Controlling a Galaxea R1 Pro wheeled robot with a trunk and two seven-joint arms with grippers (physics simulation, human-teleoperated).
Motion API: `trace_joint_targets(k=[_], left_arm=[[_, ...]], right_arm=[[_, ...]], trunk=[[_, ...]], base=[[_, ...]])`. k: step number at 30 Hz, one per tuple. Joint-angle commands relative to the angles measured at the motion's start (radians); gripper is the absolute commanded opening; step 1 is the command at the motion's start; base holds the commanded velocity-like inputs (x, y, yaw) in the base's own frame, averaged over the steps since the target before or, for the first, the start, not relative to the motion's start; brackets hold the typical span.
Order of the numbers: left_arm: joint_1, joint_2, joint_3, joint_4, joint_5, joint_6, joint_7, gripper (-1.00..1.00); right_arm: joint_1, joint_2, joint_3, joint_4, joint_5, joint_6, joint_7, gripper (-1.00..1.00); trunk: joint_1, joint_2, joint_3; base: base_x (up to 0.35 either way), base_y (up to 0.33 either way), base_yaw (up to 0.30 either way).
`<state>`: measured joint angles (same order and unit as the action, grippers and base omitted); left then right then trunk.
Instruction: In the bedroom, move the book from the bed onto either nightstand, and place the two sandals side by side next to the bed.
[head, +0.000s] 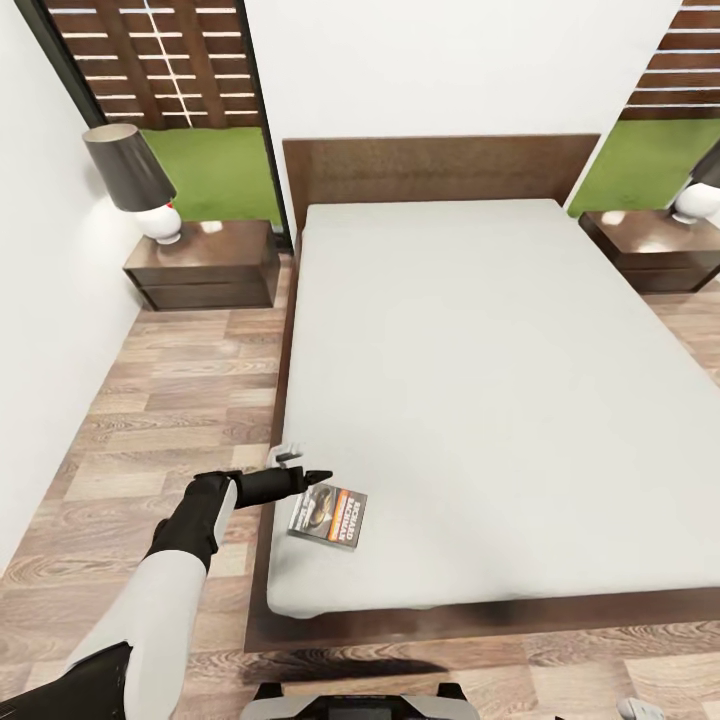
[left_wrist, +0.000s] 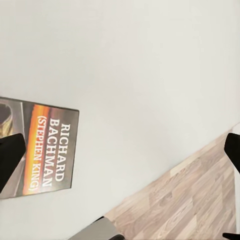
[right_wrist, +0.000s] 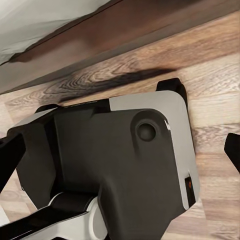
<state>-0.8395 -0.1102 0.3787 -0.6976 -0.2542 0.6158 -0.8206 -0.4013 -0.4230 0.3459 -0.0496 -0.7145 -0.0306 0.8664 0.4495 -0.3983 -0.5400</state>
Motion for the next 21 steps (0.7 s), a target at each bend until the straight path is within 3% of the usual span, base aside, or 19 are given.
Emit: trace_joint_targets(k=[1, 10, 21], left_arm=[[-0.001, -0.002, 0.008, -0.002, -0.010, 0.006, -0.009, 1.00], [-0.001, -0.008, 0.005, -0.002, -0.010, 0.008, -0.010, 1.00], [-0.001, -0.009, 0.004, -0.002, -0.010, 0.009, -0.013, 1.00]], right_arm=[[-0.001, 0.000, 0.008, 0.001, -0.007, -0.003, 0.003, 1.00], [-0.001, 0.000, 0.008, 0.001, -0.007, -0.003, 0.003, 1.00], [-0.001, 0.000, 0.008, 0.001, -0.007, -0.003, 0.005, 1.00]], trunk=[[0.001, -0.002, -0.002], [0.001, -0.002, -0.002], [0.043, -0.079, -0.036]], base=[[0.000, 0.000, 0.000], [0.000, 0.000, 0.000], [0.000, 0.000, 0.000]])
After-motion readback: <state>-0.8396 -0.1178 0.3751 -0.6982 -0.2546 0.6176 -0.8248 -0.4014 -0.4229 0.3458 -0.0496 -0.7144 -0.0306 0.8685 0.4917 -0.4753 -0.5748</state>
